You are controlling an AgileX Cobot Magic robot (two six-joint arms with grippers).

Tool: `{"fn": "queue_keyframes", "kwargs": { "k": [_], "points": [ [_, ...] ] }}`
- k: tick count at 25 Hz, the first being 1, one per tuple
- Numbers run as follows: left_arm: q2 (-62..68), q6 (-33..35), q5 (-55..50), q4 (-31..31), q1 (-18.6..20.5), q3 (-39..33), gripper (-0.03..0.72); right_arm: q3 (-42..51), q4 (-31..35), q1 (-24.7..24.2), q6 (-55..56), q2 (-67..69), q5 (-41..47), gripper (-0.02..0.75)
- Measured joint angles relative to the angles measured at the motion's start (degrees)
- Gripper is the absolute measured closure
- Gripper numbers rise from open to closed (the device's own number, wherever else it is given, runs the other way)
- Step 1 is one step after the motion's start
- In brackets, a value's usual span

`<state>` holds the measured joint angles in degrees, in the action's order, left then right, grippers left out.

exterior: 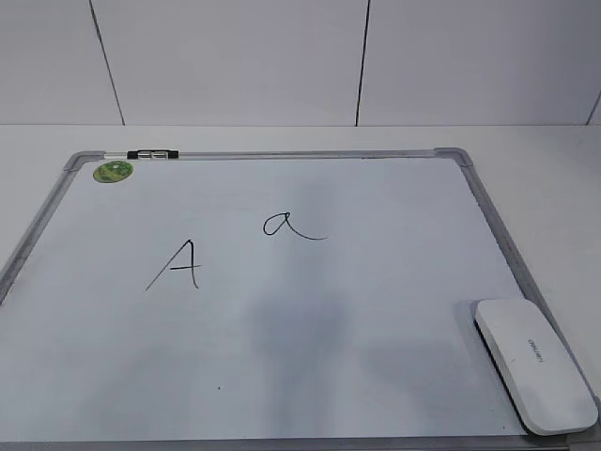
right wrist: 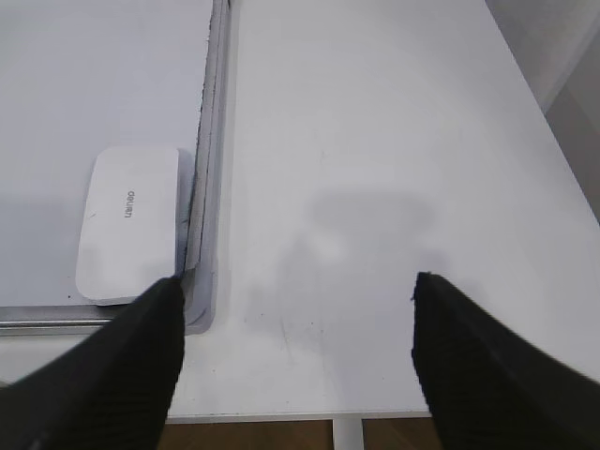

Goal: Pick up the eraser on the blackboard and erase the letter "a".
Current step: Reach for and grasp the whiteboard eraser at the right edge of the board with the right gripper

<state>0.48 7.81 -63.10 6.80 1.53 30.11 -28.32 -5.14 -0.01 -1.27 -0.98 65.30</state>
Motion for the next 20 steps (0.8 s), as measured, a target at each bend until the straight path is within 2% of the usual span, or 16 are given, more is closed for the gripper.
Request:
{"fn": "queue_keyframes", "kwargs": {
  "k": [20],
  "points": [
    [0.0, 0.0, 0.0, 0.0, 0.0, 0.0, 0.425, 0.0, 0.0, 0.0, 0.0, 0.0, 0.0, 0.149]
  ]
}}
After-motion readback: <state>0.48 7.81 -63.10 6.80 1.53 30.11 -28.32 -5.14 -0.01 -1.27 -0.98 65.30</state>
